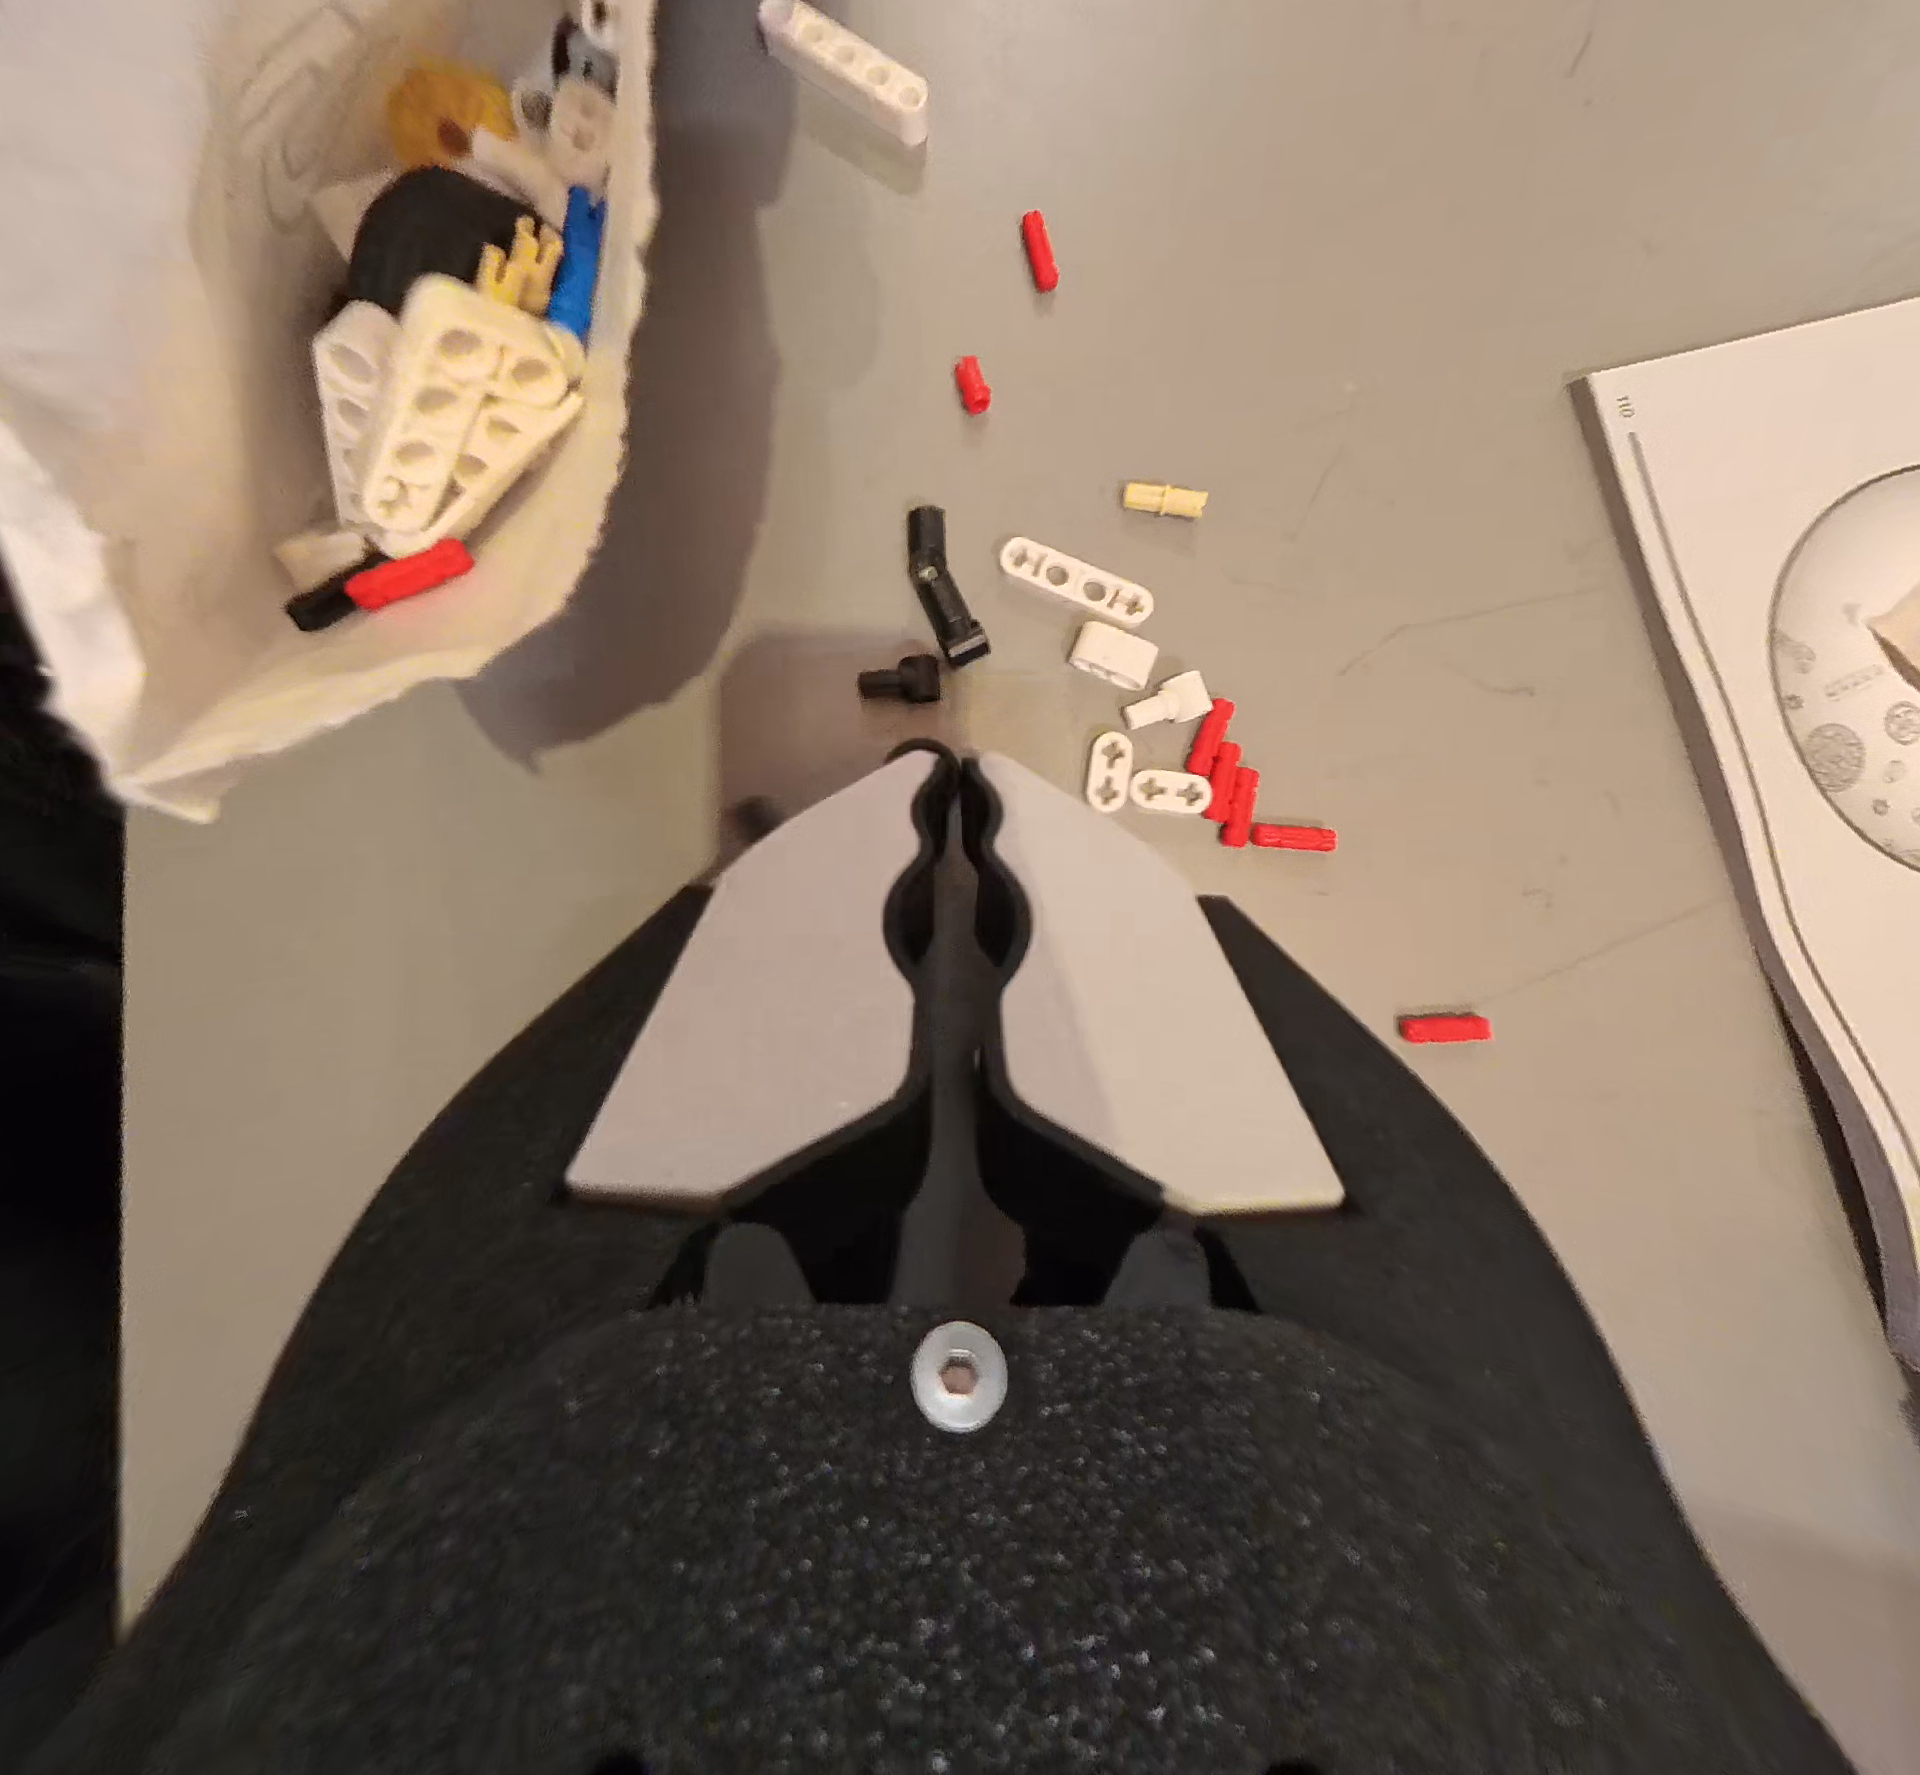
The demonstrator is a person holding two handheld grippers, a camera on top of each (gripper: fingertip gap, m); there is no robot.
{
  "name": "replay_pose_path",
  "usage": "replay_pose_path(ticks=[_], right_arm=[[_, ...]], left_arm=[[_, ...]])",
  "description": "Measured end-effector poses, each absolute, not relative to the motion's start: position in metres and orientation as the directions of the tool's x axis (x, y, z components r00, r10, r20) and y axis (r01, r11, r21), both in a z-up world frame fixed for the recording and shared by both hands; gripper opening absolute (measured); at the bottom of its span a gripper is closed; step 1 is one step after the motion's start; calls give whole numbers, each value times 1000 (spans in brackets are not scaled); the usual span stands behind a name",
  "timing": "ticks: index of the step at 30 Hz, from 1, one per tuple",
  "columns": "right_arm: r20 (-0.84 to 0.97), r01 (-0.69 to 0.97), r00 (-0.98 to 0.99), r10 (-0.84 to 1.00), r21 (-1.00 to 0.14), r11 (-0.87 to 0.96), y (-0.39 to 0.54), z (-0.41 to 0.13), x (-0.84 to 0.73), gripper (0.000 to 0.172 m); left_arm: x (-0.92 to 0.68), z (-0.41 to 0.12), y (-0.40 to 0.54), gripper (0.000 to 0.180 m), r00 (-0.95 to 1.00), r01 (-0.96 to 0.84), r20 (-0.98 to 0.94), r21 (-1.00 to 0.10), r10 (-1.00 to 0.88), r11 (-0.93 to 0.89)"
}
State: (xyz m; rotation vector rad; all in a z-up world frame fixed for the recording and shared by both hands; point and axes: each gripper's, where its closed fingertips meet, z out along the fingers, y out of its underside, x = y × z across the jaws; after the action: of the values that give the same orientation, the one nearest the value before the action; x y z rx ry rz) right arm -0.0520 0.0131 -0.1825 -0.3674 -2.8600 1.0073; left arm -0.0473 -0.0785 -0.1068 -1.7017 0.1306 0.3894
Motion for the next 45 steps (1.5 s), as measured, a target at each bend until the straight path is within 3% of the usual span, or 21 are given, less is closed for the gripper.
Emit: replay_pose_path(ticks=[8,14,18,29,34,37,45], right_arm=[[8,236,-948,319,-656,717,24,-160,-62,2],[-8,352,-873,487,-701,620,52,-156,-71,2],[-15,411,-818,575,-715,566,75,-156,-68,14],[-5,428,-795,606,-713,556,93,-181,-31,25],[10,229,-919,393,-799,556,85,-164,27,25],[-111,284,-940,323,-780,557,69,-174,63,27],[-44,203,-966,254,-737,645,47,-189,90,28]], left_arm=[[-48,-107,-79,0,936,-297,-323,-939,140,-174],[-47,-107,-80,0,934,-301,-327,-937,143,-175],[-48,-107,-79,1,936,-297,-323,-939,141,-175],[-50,-106,-78,1,935,-301,-327,-937,138,-179],[-53,-106,-81,0,932,-297,-326,-937,156,-184],[-55,-104,-79,0,935,-292,-319,-941,157,-173],[-48,-104,-75,0,937,-303,-325,-939,129,-166]])
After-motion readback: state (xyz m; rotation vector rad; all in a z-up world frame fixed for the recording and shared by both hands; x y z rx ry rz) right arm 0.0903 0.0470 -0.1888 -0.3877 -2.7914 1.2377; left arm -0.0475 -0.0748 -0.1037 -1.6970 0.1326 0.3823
